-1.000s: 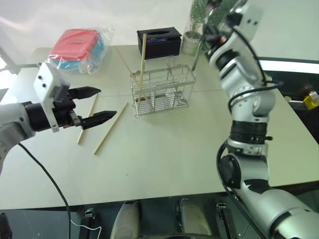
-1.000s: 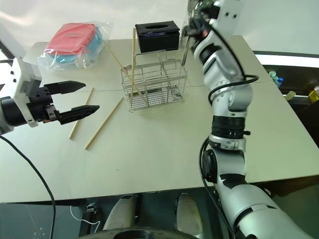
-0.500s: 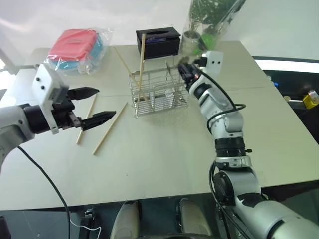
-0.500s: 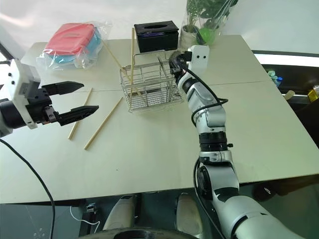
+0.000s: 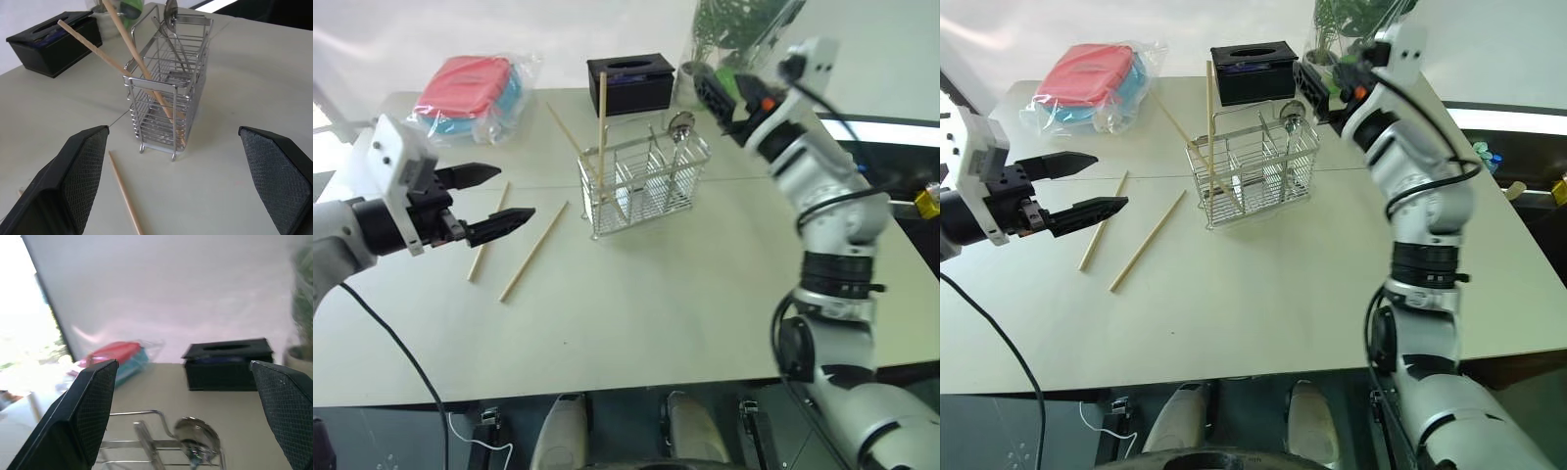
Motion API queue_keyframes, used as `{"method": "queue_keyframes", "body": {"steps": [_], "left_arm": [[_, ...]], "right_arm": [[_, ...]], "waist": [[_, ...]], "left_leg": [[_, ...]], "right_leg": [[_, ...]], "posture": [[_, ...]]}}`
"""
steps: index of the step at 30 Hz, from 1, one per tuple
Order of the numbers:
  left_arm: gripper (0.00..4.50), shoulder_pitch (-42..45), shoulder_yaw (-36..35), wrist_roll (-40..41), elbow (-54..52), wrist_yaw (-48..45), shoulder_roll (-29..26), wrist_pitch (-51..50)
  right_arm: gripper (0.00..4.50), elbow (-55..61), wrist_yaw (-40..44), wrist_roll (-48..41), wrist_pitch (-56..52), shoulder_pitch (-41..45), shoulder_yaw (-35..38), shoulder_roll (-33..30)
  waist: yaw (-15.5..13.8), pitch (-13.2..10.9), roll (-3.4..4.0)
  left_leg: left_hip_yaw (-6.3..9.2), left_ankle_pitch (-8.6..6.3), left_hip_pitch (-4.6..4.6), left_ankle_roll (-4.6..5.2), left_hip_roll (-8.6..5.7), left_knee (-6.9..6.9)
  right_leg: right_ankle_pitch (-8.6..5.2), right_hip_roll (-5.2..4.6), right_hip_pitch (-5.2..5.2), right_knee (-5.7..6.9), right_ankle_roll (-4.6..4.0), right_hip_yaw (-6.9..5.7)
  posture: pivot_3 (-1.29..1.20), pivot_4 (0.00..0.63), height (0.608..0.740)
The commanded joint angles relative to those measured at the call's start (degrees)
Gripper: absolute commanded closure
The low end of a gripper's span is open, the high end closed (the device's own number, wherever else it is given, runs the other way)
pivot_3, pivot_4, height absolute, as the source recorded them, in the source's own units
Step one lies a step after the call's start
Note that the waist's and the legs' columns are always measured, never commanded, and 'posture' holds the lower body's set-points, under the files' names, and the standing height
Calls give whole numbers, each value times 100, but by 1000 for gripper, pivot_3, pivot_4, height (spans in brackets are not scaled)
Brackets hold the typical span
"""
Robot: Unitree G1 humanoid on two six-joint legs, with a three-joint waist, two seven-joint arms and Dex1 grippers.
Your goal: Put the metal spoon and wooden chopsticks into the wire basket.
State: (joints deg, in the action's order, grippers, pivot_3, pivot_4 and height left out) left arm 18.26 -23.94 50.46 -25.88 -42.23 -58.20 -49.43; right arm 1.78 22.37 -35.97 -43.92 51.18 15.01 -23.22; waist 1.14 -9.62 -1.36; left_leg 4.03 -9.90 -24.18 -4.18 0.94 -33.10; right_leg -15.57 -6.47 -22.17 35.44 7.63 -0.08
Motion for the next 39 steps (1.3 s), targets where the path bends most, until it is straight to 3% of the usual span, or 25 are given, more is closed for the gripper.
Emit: {"method": "queue_keyframes", "body": {"steps": [1, 7, 12, 20, 27, 33, 39], "left_arm": [[0, 128, -89, -159, 121, 36, -70, 126], [0, 101, 524, -1317, 869, 491, -139, 252], [0, 848, 1156, -1947, 1895, 1126, 174, -154], [0, 2964, 2369, -2989, 4731, 1372, 1191, -531], [0, 4383, 3172, -4080, 7400, 917, 1905, 531], [0, 5014, 3288, -4712, 9060, 931, 2394, 1187], [0, 5153, 3270, -5097, 9734, 1022, 2650, 1263]], "right_arm": [[54, 588, 374, -534, -641, -45, 35, -399], [54, 1943, 2593, -924, -629, -1143, -415, -2073], [54, 2420, 3310, -1346, -683, -1827, -204, -2734], [54, 2802, 3087, -1587, -688, -2370, -14, -2804], [54, 3235, 3048, -2009, -740, -2842, 393, -3086], [54, 3487, 2597, -2326, -829, -3089, 703, -3091], [54, 3611, 2235, -2561, -813, -3395, 936, -3105]], "waist": [[1, 0, 0], [-74, -1, 1], [-46, 3, -10], [-81, 9, -25], [-61, 7, -32], [-41, 8, -41], [-61, 11, -51]], "left_leg": [[-1, 0, 0, 0, 0, 0], [-7, 0, -9, 0, 0, -3], [-10, 0, -14, 0, 1, -13], [-9, 0, -16, -1, -1, -26], [-10, 0, -21, 0, -2, -19], [-11, 0, -21, 0, -2, -24], [-11, 0, -20, -1, -2, -24]], "right_leg": [[0, 0, -1, 0, -1, 0], [-2, -1, 0, -17, -3, 1], [-3, -2, 0, -26, -4, 2], [9, -2, 8, -22, 18, 0], [11, -2, -3, -14, 24, -1], [12, -4, -1, -18, 25, -1], [12, -5, 0, -12, 26, -2]], "posture": [[0, 150, 710], [0, 150, 710], [0, 150, 710], [0, 150, 710], [0, 150, 710], [0, 150, 710], [0, 150, 710]]}}
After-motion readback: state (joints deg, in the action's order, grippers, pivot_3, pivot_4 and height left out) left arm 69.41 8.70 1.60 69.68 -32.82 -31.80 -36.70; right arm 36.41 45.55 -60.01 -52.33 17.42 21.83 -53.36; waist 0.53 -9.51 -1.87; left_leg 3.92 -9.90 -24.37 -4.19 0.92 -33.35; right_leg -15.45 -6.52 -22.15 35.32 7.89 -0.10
